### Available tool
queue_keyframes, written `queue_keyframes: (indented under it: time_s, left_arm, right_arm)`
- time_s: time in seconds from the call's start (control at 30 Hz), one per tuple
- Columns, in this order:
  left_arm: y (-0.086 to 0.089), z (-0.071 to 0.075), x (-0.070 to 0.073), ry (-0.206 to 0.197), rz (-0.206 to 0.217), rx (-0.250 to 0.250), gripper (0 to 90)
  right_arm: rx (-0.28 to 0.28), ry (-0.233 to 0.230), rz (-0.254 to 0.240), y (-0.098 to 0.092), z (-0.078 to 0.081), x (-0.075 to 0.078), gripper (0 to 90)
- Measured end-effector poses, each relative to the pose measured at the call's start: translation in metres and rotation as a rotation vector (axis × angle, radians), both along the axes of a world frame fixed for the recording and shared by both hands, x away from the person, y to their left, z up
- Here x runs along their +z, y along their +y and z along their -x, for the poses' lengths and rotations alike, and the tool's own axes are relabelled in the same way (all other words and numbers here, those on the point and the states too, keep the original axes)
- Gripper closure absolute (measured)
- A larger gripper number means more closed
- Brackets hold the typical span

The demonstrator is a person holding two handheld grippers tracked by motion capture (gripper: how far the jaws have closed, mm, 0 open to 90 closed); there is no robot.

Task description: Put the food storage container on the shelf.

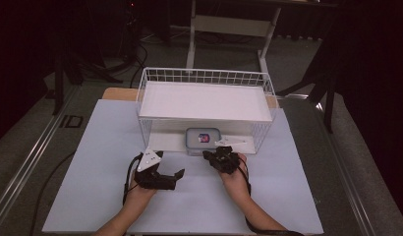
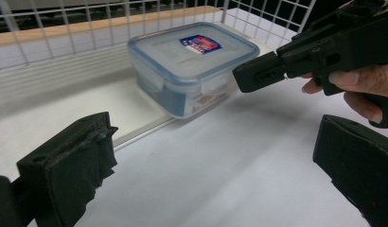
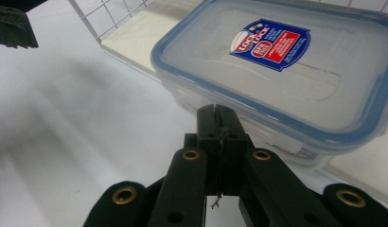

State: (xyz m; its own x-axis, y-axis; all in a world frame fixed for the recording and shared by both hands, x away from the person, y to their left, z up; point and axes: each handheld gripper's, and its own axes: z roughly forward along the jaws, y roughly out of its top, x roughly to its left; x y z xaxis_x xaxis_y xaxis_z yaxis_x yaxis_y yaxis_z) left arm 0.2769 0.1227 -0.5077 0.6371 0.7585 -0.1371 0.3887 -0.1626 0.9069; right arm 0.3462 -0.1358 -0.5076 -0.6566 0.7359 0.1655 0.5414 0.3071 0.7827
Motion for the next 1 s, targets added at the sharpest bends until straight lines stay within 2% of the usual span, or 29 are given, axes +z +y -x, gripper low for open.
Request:
queue_keyframes:
  time_s: [0.1,0.43,0.53,0.67,1.0]
  left_arm:
    - [0.002,0.0,0.0,-0.002,0.004,0.006,0.6]
    - [0.001,0.001,0.0,-0.018,0.001,-0.006,0.6]
    - [-0.001,0.001,0.0,-0.029,-0.02,-0.017,0.7]
    - [-0.002,0.001,-0.001,-0.025,-0.027,-0.018,0.7]
    - [0.0,0.001,0.0,-0.032,-0.021,-0.018,0.6]
  right_arm:
    - [-0.005,-0.005,0.023,0.003,-0.004,-0.001,90.0]
    - [-0.051,-0.005,0.029,0.005,-0.019,-0.004,90.0]
    - [-0.05,-0.006,0.025,0.007,-0.024,-0.005,90.0]
    - [-0.042,-0.014,0.028,0.013,-0.028,-0.004,90.0]
    - [-0.047,-0.019,0.034,0.023,-0.039,-0.004,90.0]
